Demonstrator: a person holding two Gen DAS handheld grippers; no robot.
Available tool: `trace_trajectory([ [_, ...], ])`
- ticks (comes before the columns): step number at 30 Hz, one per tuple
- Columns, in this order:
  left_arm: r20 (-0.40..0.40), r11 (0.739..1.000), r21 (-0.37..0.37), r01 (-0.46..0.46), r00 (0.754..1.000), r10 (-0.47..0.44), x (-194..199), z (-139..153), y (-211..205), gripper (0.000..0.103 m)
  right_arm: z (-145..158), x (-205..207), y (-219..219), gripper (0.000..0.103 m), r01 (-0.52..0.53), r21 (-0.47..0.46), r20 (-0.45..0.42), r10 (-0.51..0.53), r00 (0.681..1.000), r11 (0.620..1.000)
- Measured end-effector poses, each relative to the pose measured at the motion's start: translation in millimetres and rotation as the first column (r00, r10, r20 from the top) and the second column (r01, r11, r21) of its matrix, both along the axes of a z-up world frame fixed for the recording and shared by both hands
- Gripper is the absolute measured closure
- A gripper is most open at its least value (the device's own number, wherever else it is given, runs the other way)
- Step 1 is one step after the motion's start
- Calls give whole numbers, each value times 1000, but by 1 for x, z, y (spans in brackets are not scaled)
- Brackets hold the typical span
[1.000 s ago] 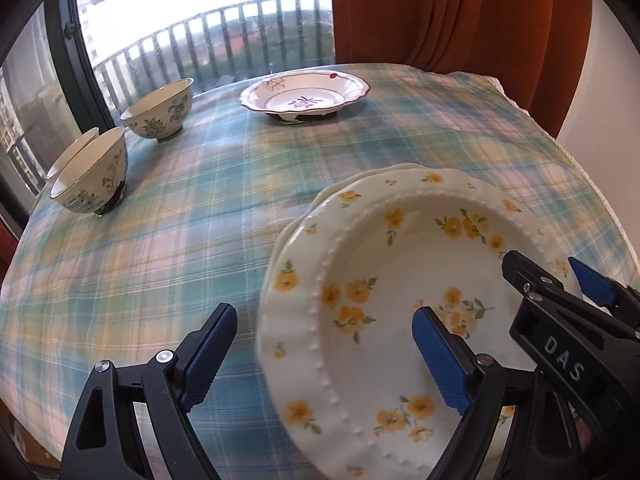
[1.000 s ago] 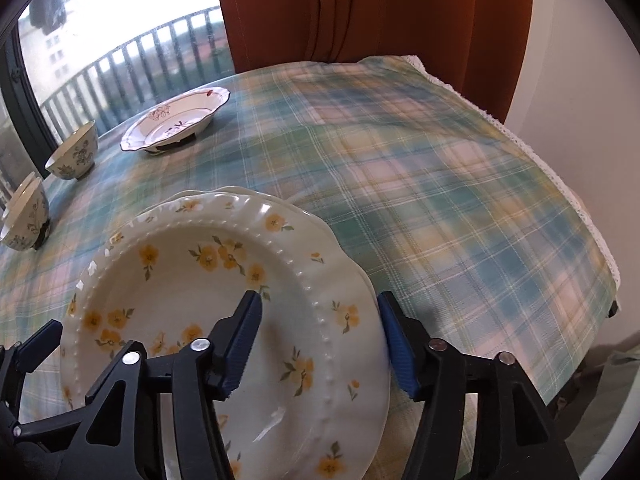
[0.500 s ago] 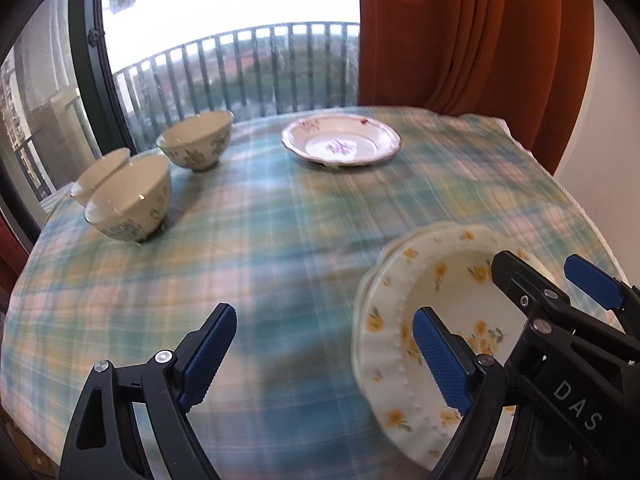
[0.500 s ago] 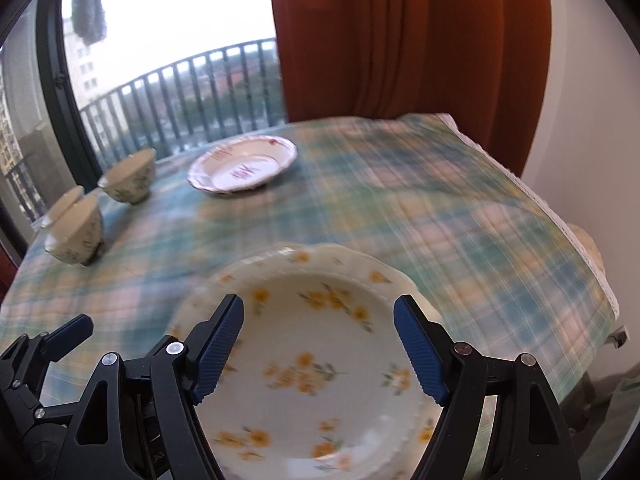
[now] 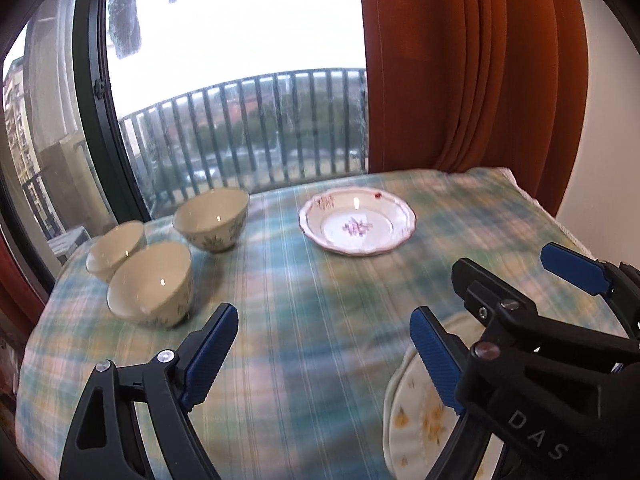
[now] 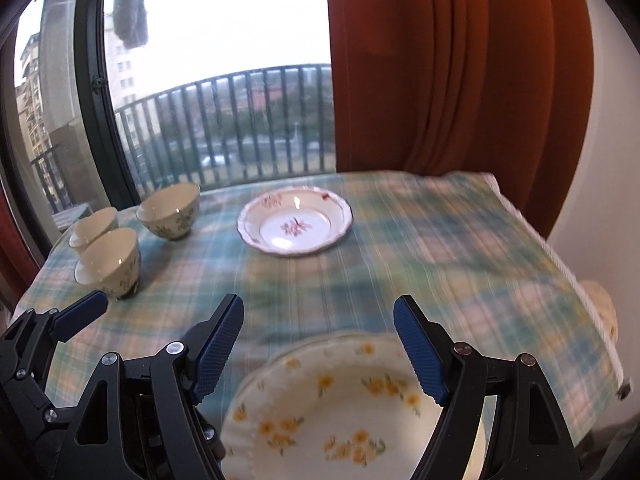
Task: Organize plates and bowls
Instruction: 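Move both grippers toward the small red-trimmed dish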
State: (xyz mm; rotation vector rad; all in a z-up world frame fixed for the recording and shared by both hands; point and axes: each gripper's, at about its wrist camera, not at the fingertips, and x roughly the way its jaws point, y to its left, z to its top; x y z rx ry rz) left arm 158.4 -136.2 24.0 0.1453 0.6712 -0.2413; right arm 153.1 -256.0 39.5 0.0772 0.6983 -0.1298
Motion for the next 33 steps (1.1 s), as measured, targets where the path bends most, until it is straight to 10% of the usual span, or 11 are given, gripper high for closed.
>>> trace_trajectory([
  [15,-23,997,-28,-77,997,76,104,3,-26,25,9,97,-26,23,-55,-25,37,56,998,998],
  [33,-94,978,46,-204,974,207,213,-51,-57,25,-59,223,-74,23,-10,44,-106,14,994,999],
])
